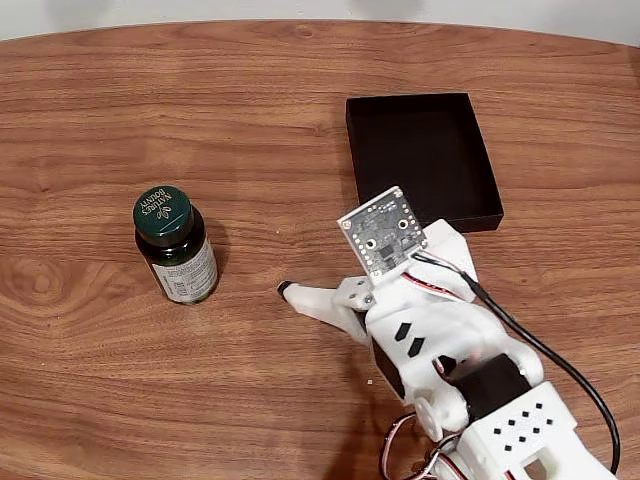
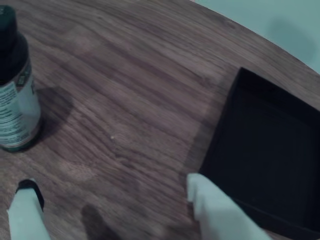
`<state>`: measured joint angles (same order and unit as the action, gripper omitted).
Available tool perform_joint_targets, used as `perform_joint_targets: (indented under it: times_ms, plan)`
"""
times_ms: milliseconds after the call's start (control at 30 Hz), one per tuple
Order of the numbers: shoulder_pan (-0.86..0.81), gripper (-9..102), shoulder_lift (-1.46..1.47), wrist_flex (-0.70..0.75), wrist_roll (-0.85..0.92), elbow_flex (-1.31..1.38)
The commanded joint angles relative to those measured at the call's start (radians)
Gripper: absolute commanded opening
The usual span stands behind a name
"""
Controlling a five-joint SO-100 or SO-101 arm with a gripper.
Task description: Pick up the pill bottle and place it in the black box.
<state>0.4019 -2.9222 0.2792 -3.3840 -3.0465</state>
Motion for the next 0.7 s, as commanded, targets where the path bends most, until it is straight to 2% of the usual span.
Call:
perform_joint_targets:
  times_ms: [0, 233, 533, 667]
  plan:
    - [0.021, 35, 0.005, -0.040, -0.018, 0.017]
    - [0.060, 34, 0.028, -0.063, -0.026, 0.017]
    - [0.143, 39, 0.064, -0.175, -0.035, 0.017]
    - [0.195, 36, 0.100, -0.209, -0.061, 0.018]
